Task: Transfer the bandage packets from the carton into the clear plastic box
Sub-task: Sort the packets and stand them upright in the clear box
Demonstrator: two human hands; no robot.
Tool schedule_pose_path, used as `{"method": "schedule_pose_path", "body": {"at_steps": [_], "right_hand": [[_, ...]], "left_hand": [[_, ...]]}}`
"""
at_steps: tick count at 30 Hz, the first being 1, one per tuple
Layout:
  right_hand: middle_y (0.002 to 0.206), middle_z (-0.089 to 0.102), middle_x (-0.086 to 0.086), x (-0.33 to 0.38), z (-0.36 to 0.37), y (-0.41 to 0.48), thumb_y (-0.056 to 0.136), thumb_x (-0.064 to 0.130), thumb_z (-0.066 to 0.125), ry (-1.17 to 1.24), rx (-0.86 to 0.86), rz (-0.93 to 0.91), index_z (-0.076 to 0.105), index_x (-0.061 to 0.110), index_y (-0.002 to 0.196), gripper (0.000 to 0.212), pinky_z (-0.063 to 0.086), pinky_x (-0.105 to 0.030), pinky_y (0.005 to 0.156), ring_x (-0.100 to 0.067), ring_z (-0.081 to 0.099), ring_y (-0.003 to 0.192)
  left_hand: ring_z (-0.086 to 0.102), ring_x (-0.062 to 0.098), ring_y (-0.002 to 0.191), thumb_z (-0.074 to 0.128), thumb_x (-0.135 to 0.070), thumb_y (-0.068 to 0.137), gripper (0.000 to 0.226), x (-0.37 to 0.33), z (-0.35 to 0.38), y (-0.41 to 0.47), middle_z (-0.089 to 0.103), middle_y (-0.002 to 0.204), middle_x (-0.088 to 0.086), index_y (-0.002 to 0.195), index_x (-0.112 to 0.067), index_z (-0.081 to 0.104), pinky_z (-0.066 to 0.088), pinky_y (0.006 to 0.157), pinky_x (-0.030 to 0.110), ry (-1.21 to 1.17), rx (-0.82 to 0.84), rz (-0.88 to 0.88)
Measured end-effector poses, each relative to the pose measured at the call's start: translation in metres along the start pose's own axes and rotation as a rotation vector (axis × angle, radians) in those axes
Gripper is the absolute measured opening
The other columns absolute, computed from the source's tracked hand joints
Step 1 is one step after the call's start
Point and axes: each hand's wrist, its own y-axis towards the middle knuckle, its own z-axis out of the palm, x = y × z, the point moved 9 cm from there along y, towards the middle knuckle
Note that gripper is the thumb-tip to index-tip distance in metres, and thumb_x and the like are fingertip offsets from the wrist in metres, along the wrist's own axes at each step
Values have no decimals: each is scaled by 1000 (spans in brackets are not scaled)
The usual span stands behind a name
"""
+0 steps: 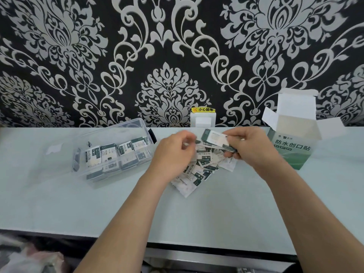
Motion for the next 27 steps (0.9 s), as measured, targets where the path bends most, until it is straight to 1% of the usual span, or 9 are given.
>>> {"method": "schedule_pose_path", "body": {"at_steps": [3, 7, 9, 12, 14, 17, 20, 23, 27], "right_hand": [[73, 67, -4, -13, -12, 1, 98, 0, 46, 28, -72, 76, 66, 11, 93, 24, 45, -14, 43, -14, 63, 54], [70, 67, -10, -19, -9, 2, 97, 0, 46, 44, -55, 115, 66, 10, 94, 23, 46, -17, 46, -20, 63, 61], [72, 68, -9, -21, -9, 2, 98, 0, 45, 115, -65, 136, 67, 9, 96, 24, 45, -14, 42, -13, 63, 54], [83, 71, -9, -17, -10, 1, 98, 0, 44, 193, -96, 132, 69, 12, 94, 28, 44, -14, 42, -9, 66, 52], [86, 70, -10, -13, -10, 1, 97, 0, 46, 215, -105, 104, 69, 9, 98, 26, 44, -13, 41, -7, 66, 50], [85, 67, -8, 0, 2, -3, 95, -1, 54, 134, -21, 34, 70, 6, 97, 18, 47, -13, 44, -1, 61, 46], [87, 74, -8, 6, 15, -7, 92, 0, 59, 157, 74, 20, 72, 10, 95, 17, 50, -17, 47, -10, 66, 58], [87, 76, -13, 9, 25, -11, 91, -2, 59, 236, 164, 35, 72, 8, 97, 18, 52, -18, 47, -18, 71, 63], [88, 76, -12, 9, 32, -11, 92, -3, 56, 322, 232, 44, 72, 8, 97, 20, 51, -18, 51, -17, 70, 64]], "left_hand": [[53, 17, 115, 59, -27, 92, 38, 6, 22, -2, 60, 128, -5, 130, -27, 56, 40, 92, 28, 341, 162, 23], [51, 19, 120, 64, -20, 89, 41, 5, 15, 0, 58, 131, -4, 130, -27, 58, 39, 99, 31, 321, 72, 18], [56, 18, 113, 63, -14, 90, 34, 3, 12, 2, 62, 122, -3, 122, -26, 65, 43, 97, 29, 244, 41, 16], [60, 6, 89, 59, -7, 93, 28, 0, 5, -3, 65, 108, -3, 110, -25, 72, 42, 73, 3, -4, 65, 14], [60, 7, 85, 59, -6, 93, 32, -4, -2, -7, 67, 102, -7, 100, -35, 73, 40, 68, 0, -153, 93, 24], [68, 10, 85, 68, -6, 87, 34, -8, -9, -10, 72, 94, -10, 93, -40, 71, 54, 78, 18, -362, 50, -3], [70, 16, 81, 75, -11, 81, 29, 0, -17, -8, 73, 90, -4, 95, -36, 70, 59, 75, 35, -441, -84, -73], [64, 18, 82, 75, -19, 83, 31, 11, -21, -7, 66, 93, -4, 108, -36, 68, 57, 75, 34, -445, -140, -132], [60, 11, 70, 66, -21, 90, 32, 13, -10, -8, 65, 104, -1, 119, -35, 62, 48, 59, 26, -508, 9, -154]]}}
